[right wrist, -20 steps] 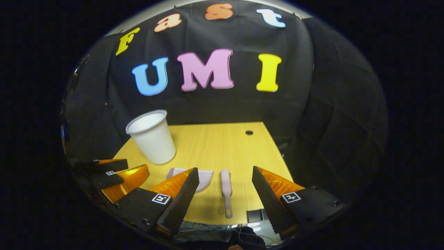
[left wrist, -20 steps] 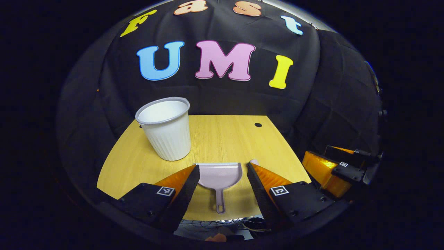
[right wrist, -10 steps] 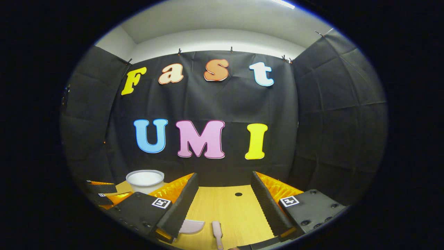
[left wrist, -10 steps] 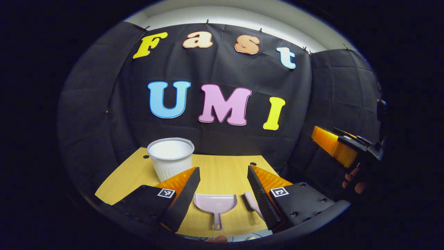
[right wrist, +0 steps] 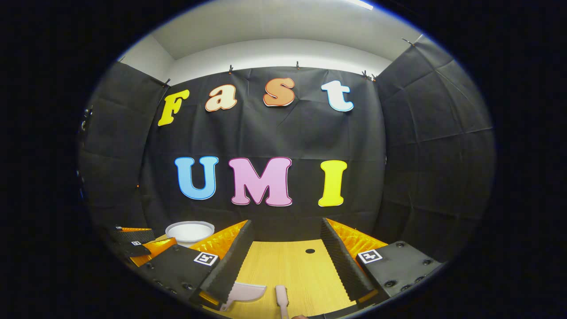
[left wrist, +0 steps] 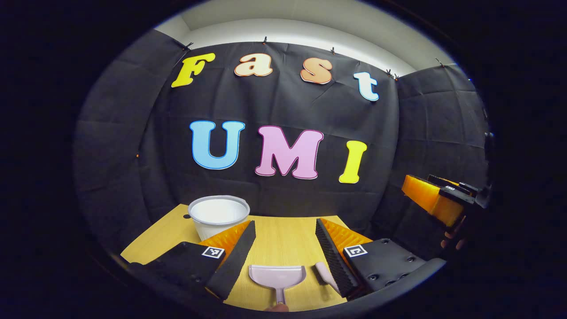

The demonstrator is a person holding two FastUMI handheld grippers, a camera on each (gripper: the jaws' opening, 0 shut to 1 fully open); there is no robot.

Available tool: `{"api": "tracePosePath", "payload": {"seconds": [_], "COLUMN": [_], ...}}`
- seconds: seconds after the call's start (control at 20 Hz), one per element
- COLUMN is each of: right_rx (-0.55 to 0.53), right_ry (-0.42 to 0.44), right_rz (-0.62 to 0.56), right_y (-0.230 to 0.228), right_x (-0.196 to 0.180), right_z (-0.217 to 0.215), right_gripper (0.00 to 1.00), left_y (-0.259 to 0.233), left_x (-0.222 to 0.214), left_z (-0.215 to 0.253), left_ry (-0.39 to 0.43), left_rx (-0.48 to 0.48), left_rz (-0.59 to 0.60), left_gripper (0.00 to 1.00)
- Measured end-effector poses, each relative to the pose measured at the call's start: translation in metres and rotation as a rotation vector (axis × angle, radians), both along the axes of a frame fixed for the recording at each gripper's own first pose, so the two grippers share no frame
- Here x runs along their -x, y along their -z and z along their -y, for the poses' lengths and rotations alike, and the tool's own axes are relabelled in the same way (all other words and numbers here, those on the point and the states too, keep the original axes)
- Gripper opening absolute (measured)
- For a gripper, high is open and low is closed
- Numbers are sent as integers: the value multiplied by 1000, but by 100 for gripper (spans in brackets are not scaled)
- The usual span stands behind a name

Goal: Pick up the small broom and dustpan from the desktop, sweep the trash into the dustpan with the broom, and then empty the trash into the garbage bin.

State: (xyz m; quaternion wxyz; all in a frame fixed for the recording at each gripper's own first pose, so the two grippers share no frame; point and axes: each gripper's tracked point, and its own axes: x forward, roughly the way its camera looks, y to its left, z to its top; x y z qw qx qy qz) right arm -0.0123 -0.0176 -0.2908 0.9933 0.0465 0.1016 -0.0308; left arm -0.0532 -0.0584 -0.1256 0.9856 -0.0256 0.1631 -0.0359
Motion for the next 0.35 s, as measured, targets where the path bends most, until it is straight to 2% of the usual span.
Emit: {"api": "tracePosePath", "payload": {"seconds": [0.35], "right_rx": [-12], "right_ry": [-28], "right_rz": [7], "right_y": [2], "right_x": [-1], "right_z": [0], "right_gripper": [98], "left_y": [-32], "left_x": [-8], "left_z": [2], "left_ry": [-30], "left_rx": [-73], "left_rz": [114], "left_gripper": [80]}}
